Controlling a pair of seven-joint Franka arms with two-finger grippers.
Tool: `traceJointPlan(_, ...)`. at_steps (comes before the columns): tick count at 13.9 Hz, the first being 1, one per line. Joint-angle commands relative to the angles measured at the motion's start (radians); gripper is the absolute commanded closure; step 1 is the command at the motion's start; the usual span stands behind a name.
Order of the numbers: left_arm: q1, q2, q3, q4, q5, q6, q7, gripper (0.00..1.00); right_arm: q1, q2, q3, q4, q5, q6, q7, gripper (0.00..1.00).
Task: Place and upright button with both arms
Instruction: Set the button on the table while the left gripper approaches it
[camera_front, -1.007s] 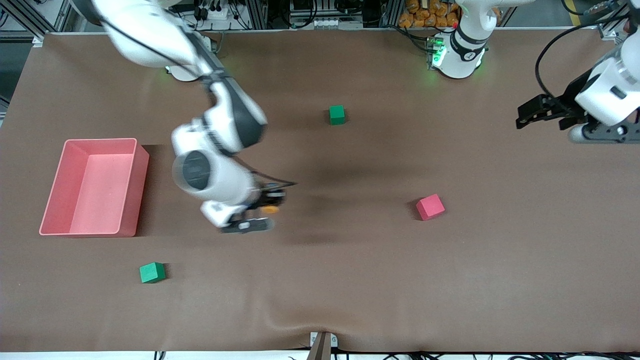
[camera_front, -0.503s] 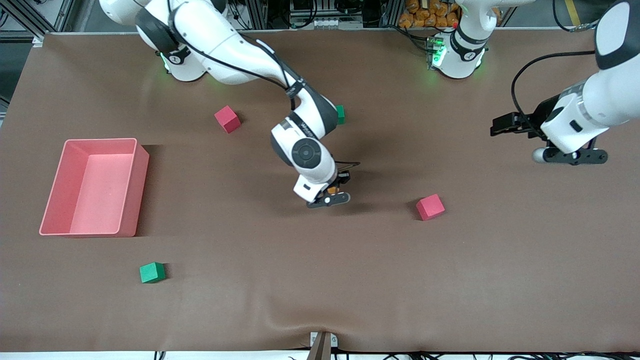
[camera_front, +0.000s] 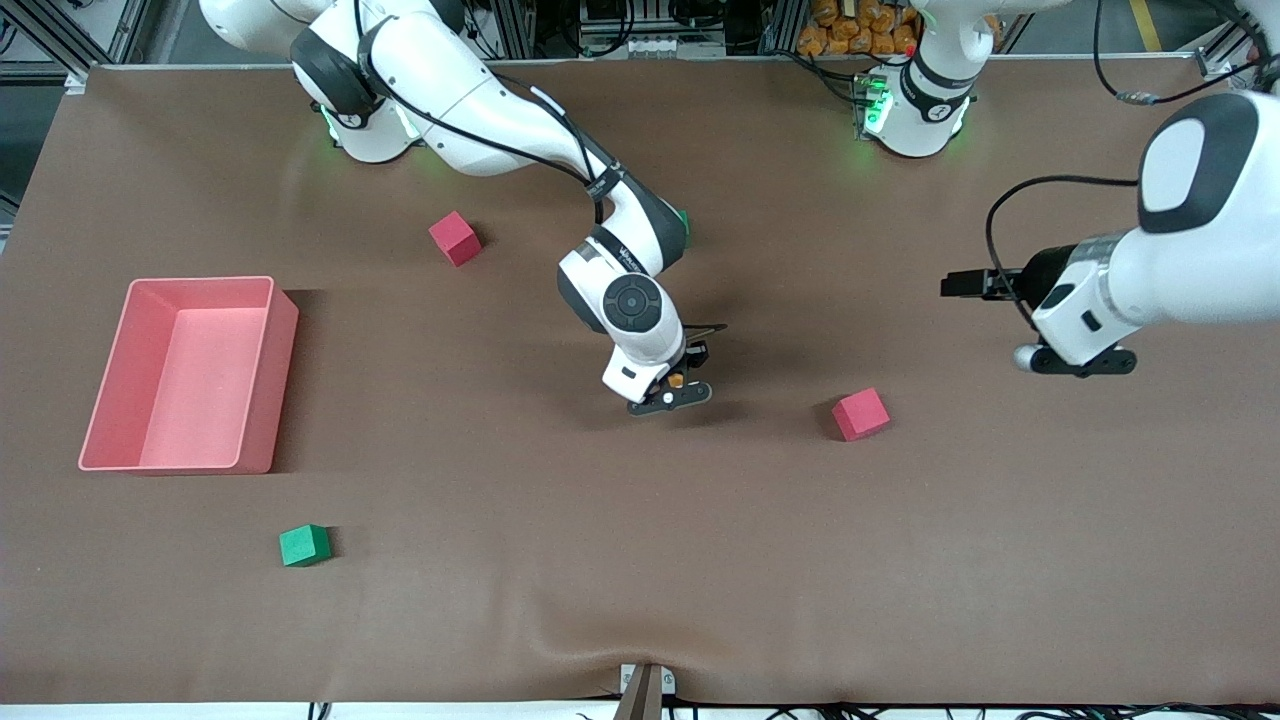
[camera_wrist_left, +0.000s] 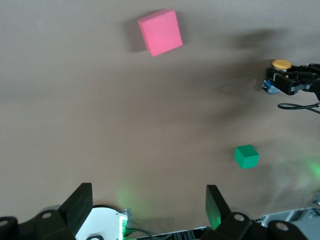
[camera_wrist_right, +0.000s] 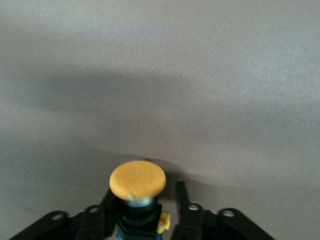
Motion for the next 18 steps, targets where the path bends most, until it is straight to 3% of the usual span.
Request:
traceJointPlan(1, -0.013, 0.041, -0.001, 0.033, -0.038, 0.0, -0.011, 0.0, -0.007, -0.033, -0.006, 0.03, -0.016, -0.025, 0.011, 0.0)
traceJointPlan(5, -0.085, 0.104, -0.001, 0.049, -0.035, 0.013, -0.011, 0.0, -0.052, -0.111, -0.035, 0.031, -0.021, -0.081, 0.011, 0.0)
traceJointPlan(7, -0.102, 0.137, -0.001, 0.059, -0.039, 0.046, -0.014, 0.0, -0.078, -0.16, -0.119, 0.03, -0.01, -0.136, -0.003, 0.0)
traceJointPlan(8, -0.13, 0.15, -0.001, 0.062, -0.039, 0.057, -0.014, 0.0, -0.108, -0.18, -0.13, 0.031, -0.013, -0.182, -0.003, 0.0)
traceJointPlan(14, -0.304, 0.259, -0.001, 0.103, -0.039, 0.17, -0.216, 0.0, -0.453, -0.378, -0.12, 0.03, 0.016, -0.438, 0.0, 0.0)
traceJointPlan(18, -0.389, 0.359, -0.001, 0.155, -0.104, 0.243, -0.312, 0.0, -0.601, -0.513, -0.123, 0.03, 0.013, -0.534, -0.077, 0.0)
